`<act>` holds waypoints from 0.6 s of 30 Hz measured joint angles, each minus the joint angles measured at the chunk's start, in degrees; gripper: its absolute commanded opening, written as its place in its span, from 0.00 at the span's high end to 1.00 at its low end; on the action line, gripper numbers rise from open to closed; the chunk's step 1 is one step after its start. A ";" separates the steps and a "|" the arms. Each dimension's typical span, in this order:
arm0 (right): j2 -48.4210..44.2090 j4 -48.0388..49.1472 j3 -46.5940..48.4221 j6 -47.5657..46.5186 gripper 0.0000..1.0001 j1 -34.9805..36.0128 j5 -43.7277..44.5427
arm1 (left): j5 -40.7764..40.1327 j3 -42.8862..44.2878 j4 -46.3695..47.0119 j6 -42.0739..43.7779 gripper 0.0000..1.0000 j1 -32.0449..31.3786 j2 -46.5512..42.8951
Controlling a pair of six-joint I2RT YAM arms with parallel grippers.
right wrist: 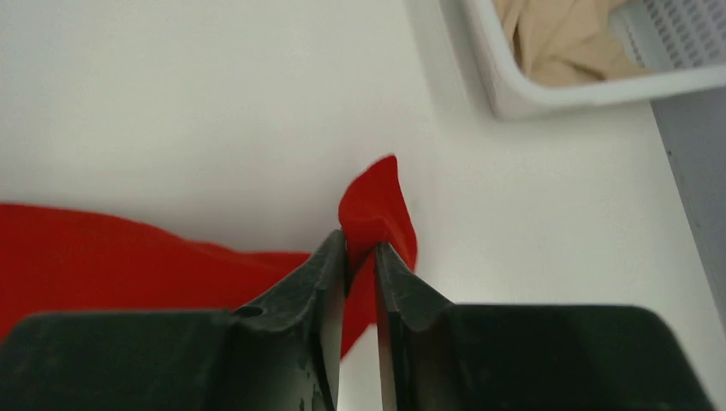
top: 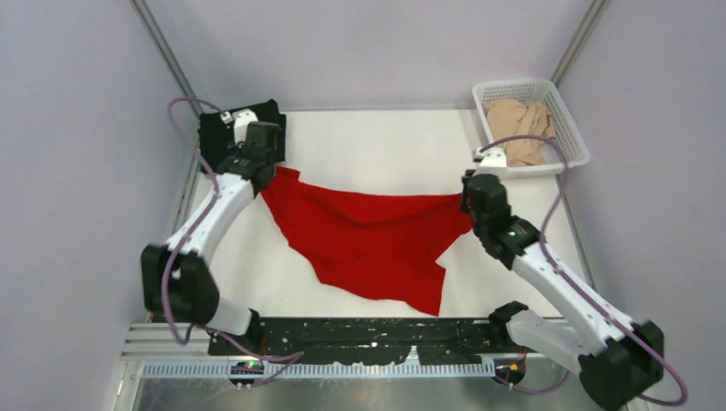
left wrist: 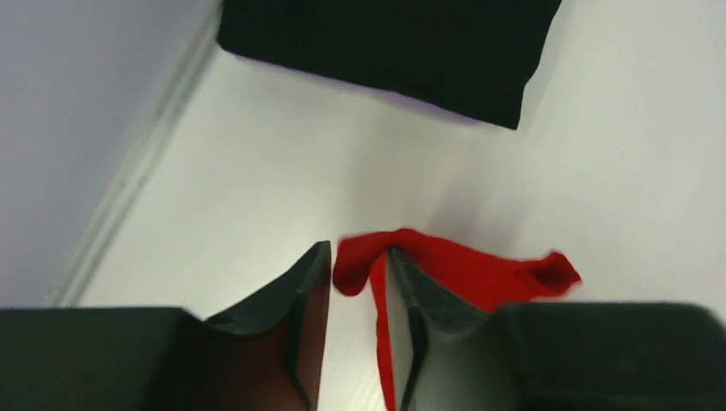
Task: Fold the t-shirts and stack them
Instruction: Flatten out the tshirt
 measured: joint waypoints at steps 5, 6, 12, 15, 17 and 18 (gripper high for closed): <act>20.98 -2.10 -2.40 5.95 0.00 -6.29 1.18 | 9.46 14.84 -6.84 -2.95 0.01 3.43 24.72; 22.91 -3.13 -1.90 6.78 0.03 -7.28 1.57 | 10.64 16.68 -7.63 -3.32 0.01 3.54 26.25; 24.50 -3.10 1.77 10.49 0.05 -9.01 1.05 | 20.87 14.84 -7.21 -4.42 0.00 2.86 20.09; 22.27 -0.55 1.57 10.86 0.04 -9.01 -3.17 | 26.10 4.74 -4.92 -5.60 0.00 1.11 10.16; 21.16 2.21 0.76 10.27 0.04 -9.16 -8.11 | 28.74 -2.84 -3.45 -6.73 0.00 -1.75 4.04; 21.00 3.56 0.22 9.68 0.05 -9.18 -10.71 | 30.01 -6.38 -2.80 -7.15 0.01 -3.63 1.86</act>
